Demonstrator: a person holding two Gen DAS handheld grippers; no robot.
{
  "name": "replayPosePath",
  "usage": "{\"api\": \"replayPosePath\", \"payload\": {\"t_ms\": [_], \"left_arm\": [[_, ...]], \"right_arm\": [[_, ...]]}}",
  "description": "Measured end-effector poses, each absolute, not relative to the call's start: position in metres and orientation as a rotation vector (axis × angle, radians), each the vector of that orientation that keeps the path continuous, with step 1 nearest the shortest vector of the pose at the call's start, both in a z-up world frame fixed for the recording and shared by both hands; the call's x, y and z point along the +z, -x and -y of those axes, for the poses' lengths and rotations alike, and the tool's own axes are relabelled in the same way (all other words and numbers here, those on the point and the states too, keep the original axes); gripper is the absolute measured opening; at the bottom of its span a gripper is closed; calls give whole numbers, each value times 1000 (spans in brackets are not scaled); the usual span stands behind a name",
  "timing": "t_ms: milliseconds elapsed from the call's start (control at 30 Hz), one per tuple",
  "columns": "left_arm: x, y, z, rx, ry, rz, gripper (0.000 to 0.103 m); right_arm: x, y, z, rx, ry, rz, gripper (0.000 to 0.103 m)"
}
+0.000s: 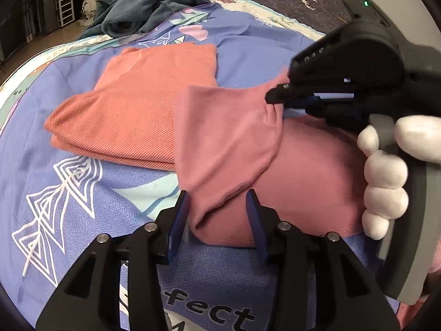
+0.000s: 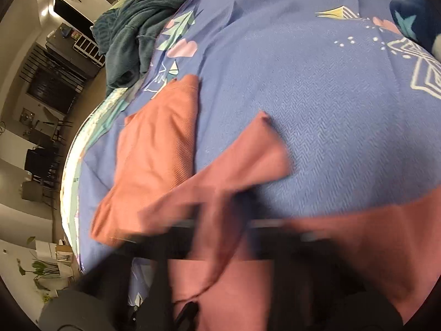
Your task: Fold small clothes
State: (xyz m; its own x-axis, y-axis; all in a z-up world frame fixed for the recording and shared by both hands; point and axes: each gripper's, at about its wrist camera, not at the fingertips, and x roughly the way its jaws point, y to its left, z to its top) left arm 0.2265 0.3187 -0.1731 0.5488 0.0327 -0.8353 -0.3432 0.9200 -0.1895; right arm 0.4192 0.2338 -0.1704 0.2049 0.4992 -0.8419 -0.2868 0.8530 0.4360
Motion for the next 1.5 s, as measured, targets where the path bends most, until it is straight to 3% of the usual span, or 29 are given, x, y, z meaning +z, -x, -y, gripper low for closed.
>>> {"api": "replayPosePath", "payload": {"t_ms": [133,333,533,867,967,1100,1167,1267,1400,1500], "left_arm": [[-174,-223,-324,225,389,-968,49],[-150,-222,-304,208,282,-906,49],[-108,-232,-266,106,204,-825,50],[-110,-234,-195,40,25,-858,54],[-106,-229,-192,45,30,-853,61],[-106,-226,-184,61,-22,-845,62],[-105,-225,-183,72,-30,-845,62],[-104,-223,-187,77,-8,-848,62],[-104,-220,-187,82,3,-853,62],[-105,-222,-185,91,6,-861,62]], "right_arm": [[-138,-411,-201,656,-344,-1126,3],[-23,-369,-127,728,-333,-830,3],[25,-323,-29,585,-304,-664,4],[7,-239,128,285,-317,-558,4],[-25,-225,170,229,-393,-616,4],[-67,-220,197,199,-466,-729,5],[-83,-220,202,202,-513,-786,13],[-95,-218,212,214,-594,-844,34],[-101,-214,234,221,-716,-870,54],[-109,-222,252,252,-811,-887,57]]}}
